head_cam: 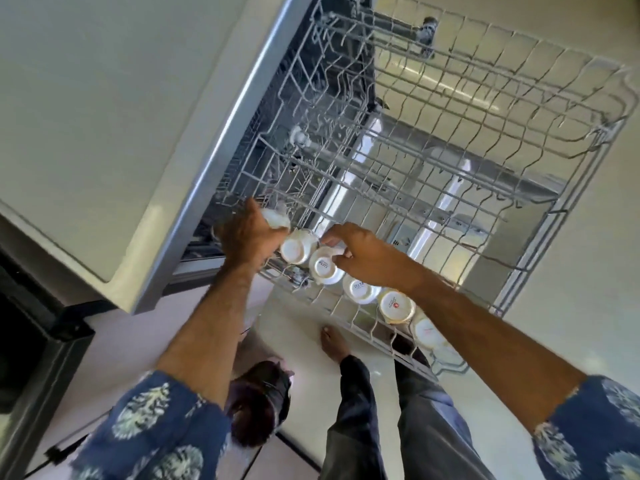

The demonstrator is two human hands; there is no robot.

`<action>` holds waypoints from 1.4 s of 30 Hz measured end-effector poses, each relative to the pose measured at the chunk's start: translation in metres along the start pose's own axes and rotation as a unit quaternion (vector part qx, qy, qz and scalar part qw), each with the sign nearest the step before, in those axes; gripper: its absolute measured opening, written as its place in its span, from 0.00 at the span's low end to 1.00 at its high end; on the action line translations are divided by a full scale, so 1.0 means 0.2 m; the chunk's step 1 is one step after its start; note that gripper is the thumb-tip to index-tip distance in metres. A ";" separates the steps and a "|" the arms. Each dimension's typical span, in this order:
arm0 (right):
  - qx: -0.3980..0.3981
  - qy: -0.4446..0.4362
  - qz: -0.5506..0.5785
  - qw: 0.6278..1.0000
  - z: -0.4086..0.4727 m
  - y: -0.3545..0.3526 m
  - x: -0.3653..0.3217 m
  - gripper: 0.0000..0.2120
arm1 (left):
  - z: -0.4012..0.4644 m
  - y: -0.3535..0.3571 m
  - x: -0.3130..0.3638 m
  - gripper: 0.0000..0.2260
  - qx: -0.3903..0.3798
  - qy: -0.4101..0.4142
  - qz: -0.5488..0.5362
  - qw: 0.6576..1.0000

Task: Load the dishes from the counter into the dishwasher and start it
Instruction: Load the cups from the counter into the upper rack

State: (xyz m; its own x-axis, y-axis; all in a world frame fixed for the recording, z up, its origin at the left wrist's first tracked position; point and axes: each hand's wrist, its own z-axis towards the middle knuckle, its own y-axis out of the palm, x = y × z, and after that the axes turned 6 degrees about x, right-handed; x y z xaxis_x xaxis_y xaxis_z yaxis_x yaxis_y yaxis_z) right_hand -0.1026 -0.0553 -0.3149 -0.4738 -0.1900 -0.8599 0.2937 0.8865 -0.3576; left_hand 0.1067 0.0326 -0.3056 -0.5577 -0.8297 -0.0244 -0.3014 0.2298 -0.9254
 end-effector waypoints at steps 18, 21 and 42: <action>0.045 -0.003 -0.003 0.999 -0.05 -0.12 -0.01 0.15 | -0.05 0.01 0.02 0.31 -0.011 0.073 0.118 0.990; 0.048 0.006 -0.058 0.997 -0.09 -0.12 -0.09 0.19 | -0.25 -0.03 0.00 0.30 0.021 0.153 0.106 0.982; -0.185 -0.377 -0.489 0.765 -0.99 0.87 -1.10 0.39 | -2.26 -0.14 -1.04 0.32 0.181 -0.101 -0.018 0.978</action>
State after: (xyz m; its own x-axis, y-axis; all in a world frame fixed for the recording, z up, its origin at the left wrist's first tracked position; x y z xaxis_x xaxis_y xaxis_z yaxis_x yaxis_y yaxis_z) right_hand -0.1116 0.2241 -0.1169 0.3369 -0.9043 -0.2621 -0.2163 0.1965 -0.9563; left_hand -0.1185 0.4294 -0.1032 -0.3758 -0.9262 -0.0308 -0.0035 0.0346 -0.9994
